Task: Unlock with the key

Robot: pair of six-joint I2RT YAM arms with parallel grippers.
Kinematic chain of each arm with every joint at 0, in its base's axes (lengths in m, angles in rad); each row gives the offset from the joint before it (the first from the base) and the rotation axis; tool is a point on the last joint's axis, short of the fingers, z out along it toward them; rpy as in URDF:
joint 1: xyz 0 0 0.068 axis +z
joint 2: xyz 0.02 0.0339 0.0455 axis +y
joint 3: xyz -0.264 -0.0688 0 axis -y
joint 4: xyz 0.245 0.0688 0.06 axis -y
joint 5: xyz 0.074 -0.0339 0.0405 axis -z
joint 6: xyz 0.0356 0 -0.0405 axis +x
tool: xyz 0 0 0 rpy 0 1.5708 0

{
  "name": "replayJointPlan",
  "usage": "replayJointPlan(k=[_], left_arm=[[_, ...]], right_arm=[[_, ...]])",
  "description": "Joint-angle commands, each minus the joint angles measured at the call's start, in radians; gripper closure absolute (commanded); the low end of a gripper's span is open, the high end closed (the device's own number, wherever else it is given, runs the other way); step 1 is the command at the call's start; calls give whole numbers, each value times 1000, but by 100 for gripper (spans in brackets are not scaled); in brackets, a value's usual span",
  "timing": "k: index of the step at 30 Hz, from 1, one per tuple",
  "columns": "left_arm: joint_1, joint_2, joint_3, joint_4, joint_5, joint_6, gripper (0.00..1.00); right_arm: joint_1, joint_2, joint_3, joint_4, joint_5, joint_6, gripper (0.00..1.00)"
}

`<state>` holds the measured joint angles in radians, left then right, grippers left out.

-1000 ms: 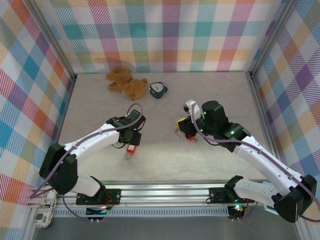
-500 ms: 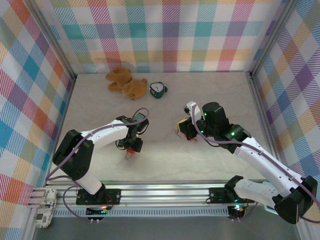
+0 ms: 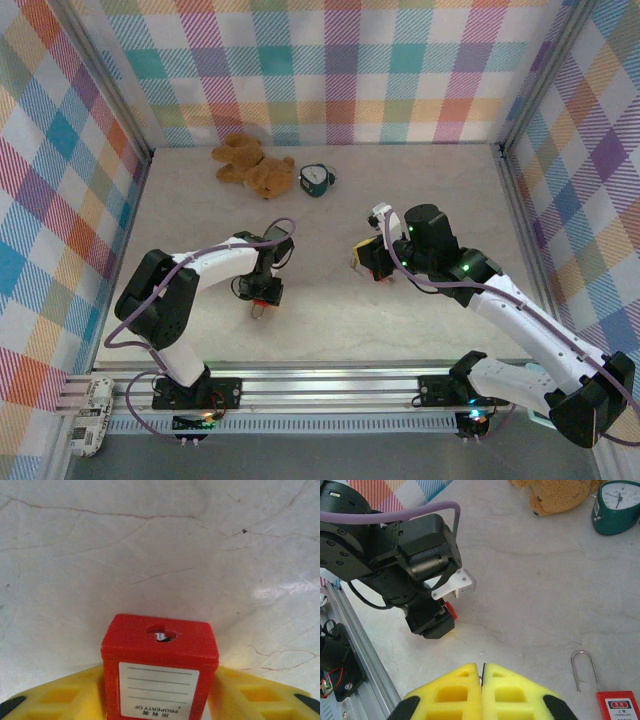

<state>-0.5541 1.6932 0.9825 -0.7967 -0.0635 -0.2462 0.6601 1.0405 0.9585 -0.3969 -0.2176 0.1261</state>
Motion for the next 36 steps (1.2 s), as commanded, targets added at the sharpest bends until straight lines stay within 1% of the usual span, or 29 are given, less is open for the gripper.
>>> replayJointPlan(k=[1,4,6,8,11,14,17,26,31,34,36], left_arm=[[13,35,-26,15,41,-19,51],[13,30,-40,14,40,-29,53],[13,18,-49,11,40,-33,52],[13,1,-63,9,37,-33,49],[13,-15,-66,-3,31,-27,41],[13,-34,-60,-17,32,-25,40],[13,-35,-60,-23,46,-24,42],[13,-4,-77,9,112,-37,57],[13,-38,-79,2,154,-49,57],[13,-77,-85,-5,143,-54,51],[13,-79,-79,-28,126,-40,49]], right_arm=[[-6,-2,8,8,-25,4,100],[-7,4,12,7,-31,5,100],[-6,7,16,6,-35,3,100],[-6,12,20,7,-39,5,100],[-7,13,23,14,-47,9,100],[-6,12,17,26,-53,19,100],[-5,13,11,35,-60,24,100],[-5,9,8,30,-58,21,100],[-5,7,3,36,-57,21,100],[-5,9,-1,41,-61,22,100],[-5,11,-4,47,-60,23,100]])
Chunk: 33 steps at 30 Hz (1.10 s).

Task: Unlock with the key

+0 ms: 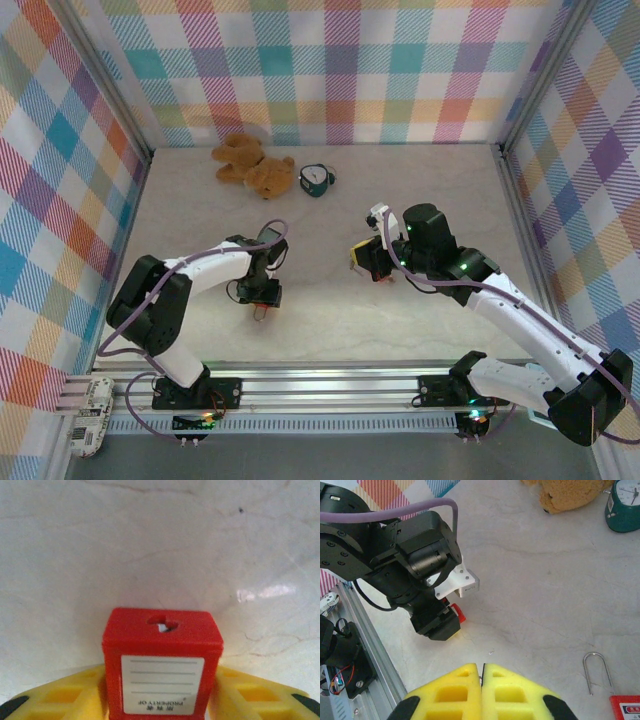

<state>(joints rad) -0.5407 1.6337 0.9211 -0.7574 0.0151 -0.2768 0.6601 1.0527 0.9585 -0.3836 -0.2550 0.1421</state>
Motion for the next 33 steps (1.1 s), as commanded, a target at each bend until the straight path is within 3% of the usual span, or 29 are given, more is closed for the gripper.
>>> replayJointPlan(k=[1,5,21,33], left_arm=[[-1,-16,-16,-78,44,-1,49],[-1,-38,-11,-85,82,7,50],[1,84,13,-20,22,13,52],[1,50,8,6,47,22,66]], right_arm=[[-4,-2,-7,37,-23,8,100],[-5,-1,-21,56,-29,16,100],[-5,-25,-33,37,-30,13,100],[-5,-16,-24,40,-38,11,100]])
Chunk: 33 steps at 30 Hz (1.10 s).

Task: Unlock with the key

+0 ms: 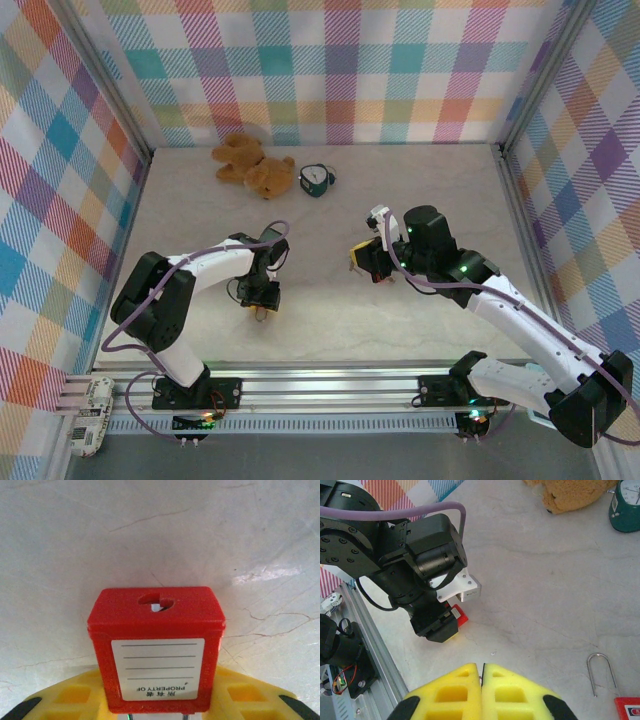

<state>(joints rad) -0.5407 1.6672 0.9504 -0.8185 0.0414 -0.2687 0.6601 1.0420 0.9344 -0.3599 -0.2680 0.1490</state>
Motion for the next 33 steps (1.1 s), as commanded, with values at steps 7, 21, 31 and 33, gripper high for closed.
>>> replayJointPlan(k=[7,21,31,33], left_arm=[[-13,-173,-17,135,55,41,71],[-357,-695,-300,714,-355,275,78],[-536,-717,-415,972,-533,499,79],[-539,-710,-412,979,-535,502,79]], right_arm=[[-5,-7,3,38,-36,35,100],[27,39,87,79,-10,144,100],[144,97,118,146,172,285,100],[161,113,116,161,204,324,100]])
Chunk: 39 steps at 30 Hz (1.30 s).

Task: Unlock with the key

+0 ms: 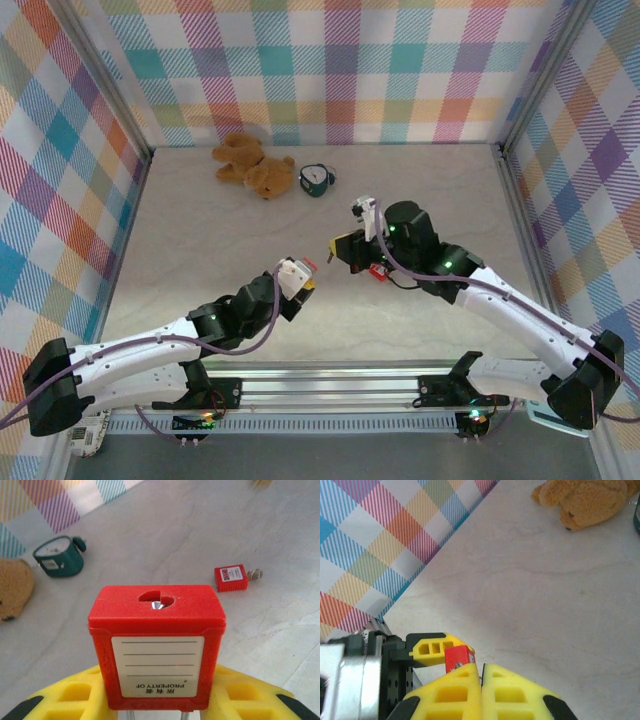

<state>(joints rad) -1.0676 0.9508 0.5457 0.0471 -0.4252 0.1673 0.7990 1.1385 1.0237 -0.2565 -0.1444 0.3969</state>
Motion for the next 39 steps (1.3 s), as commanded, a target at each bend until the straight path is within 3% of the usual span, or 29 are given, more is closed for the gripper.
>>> replayJointPlan(k=[1,10,29,39], left_arm=[[-13,8,-10,118,-64,65,79],[-12,13,-21,105,-50,21,78],[-13,-30,-30,75,-75,-40,78],[-12,-42,11,69,-80,-52,79]], right_arm=[[35,23,23,68,104,93,100],[95,56,10,127,197,157,100],[155,95,-6,142,210,177,100],[204,145,-19,133,287,168,100]])
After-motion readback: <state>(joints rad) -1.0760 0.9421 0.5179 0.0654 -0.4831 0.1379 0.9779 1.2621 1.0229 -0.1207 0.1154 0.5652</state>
